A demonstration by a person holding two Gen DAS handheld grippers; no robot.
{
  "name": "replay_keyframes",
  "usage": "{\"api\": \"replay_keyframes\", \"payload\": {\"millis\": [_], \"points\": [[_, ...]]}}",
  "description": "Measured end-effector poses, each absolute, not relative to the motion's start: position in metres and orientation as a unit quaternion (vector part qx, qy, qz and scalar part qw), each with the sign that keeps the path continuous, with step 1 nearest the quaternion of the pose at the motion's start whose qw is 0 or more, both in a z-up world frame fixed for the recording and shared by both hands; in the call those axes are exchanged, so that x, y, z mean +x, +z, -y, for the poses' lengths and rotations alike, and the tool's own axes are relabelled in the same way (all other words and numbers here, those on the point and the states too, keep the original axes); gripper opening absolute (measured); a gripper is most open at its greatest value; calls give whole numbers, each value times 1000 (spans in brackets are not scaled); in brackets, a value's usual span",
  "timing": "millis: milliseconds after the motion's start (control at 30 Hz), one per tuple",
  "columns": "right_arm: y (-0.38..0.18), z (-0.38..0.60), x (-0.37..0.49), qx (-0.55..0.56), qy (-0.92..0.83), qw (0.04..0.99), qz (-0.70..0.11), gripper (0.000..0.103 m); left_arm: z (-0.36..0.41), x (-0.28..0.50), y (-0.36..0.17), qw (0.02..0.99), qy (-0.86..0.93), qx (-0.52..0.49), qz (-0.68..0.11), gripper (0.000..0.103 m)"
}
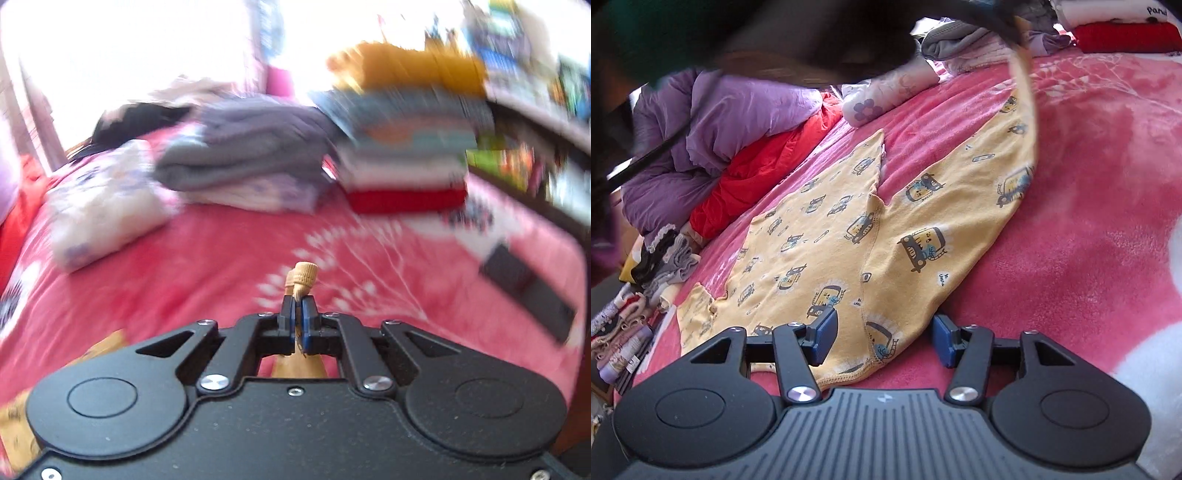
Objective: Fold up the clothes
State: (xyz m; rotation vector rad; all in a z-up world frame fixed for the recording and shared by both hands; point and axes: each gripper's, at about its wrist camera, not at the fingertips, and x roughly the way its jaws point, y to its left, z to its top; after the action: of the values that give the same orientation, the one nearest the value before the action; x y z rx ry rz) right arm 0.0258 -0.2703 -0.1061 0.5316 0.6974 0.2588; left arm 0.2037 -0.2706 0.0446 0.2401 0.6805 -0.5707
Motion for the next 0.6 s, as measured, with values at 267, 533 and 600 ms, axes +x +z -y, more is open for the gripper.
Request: {"api": "replay_keyframes", "payload": {"millis": [267,533,600], "points": [[-99,250,18,172,115,918,-338,56,119,175,97,936,-208,-15,-283,3],[-98,224,13,75,104,935,-331,59,-17,128,95,944,-146,-121,-270,3],[-98,217,11,50,100,938,-328,59,-37,117,89,946,-129,-130,-266,3]]}}
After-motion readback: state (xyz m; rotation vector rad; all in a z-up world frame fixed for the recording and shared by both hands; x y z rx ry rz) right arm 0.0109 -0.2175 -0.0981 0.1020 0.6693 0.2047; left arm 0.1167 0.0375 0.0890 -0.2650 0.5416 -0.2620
